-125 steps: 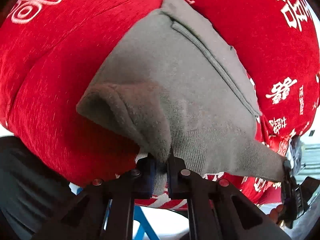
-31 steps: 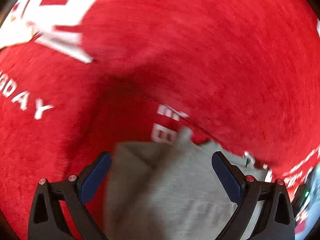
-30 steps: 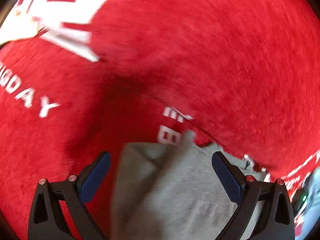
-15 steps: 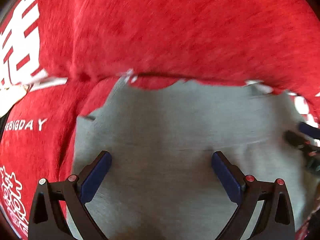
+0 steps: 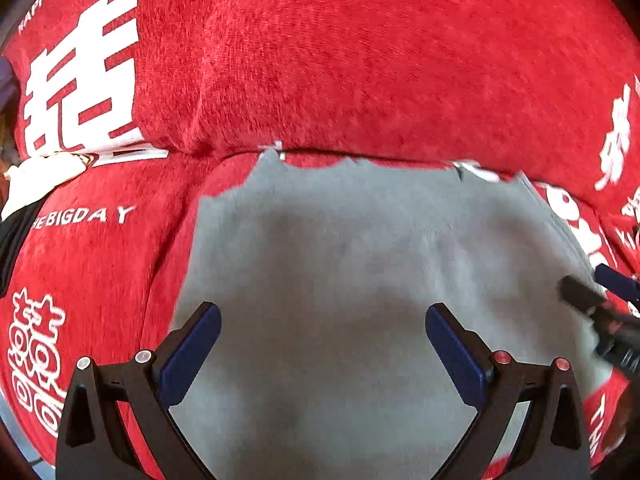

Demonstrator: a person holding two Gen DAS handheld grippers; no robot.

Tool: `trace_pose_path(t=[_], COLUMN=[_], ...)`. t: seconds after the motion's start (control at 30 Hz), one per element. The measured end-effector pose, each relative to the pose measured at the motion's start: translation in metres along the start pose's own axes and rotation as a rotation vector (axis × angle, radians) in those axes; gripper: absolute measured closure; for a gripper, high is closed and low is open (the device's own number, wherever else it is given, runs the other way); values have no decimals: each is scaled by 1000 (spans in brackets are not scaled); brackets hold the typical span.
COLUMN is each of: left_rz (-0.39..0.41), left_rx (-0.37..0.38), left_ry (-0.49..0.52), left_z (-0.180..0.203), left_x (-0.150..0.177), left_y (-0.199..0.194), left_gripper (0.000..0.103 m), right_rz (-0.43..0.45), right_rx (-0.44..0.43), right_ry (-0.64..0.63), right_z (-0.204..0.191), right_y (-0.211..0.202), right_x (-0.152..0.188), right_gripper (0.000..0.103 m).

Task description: Fold small clothes

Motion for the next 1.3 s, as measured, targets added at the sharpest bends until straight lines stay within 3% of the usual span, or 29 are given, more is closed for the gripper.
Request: trace_pose_path(t=[0.1, 0.2, 0.27, 0.33, 0.37, 0.43, 0.47, 0.57, 0.7, 0.9, 1.0, 1.07, 1.17, 1.3], left_rz=[-26, -52, -83, -52, -47, -66, -74, -85, -45, -26, -103, -53, -80, -13], left_rx=[-4, -41, -49, 35, 23, -81, -56, -5, 69, 44, -11, -8, 2, 11], left_ry=[-2, -17, -57, -90, -82, -90, -106, -202, -197, -50, -103, -107, -73, -77], left_z=[1, -13, -35, -50, -55, -72, -77, -87, -54, 11, -1, -9, -12, -17], left_x=[25, 52, 71, 84, 88, 98, 103, 114, 114, 95, 97, 95, 99, 90], left_y=[1, 10, 20, 14, 9, 5, 4, -6, -21, -16, 13, 13, 9, -12], left_gripper=[1, 1, 0, 1, 1, 1, 1, 1, 1, 1, 1, 1, 1, 1], right_rz=[-33, -74, -56, -68, -73, -59, -58, -76, -9, -28, -92, -107, -98, -88], right_rx=[26, 27, 44, 66, 73, 62, 46, 141, 46, 52, 42, 44, 27, 69], right_ry=[-65, -75, -65, -18, 12, 83, 111, 210, 250, 4, 0, 2, -8, 49], right_z=[-30, -31, -15, 12, 27, 58, 69, 97, 76, -4, -12, -8, 3, 23], right_y=[8, 21, 18, 16, 16, 8, 5, -9, -36, -24, 0, 10, 7, -11], right_x=[22, 49, 65, 78, 83, 95, 100, 114, 120, 113, 115, 116, 119, 117], right_gripper=[24, 24, 23, 23, 23, 24, 23, 23, 23, 23, 23, 22, 22, 21])
Point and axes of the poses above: each gripper's, at about its wrist camera, not at the fingertips, and y roughly the way its jaws point, z to its right, x to its underside, the point moved 10 cm from there along y, roughly the way its jaws point, and after that the axes turned 13 degrees about -z, right-handed, at the moved point
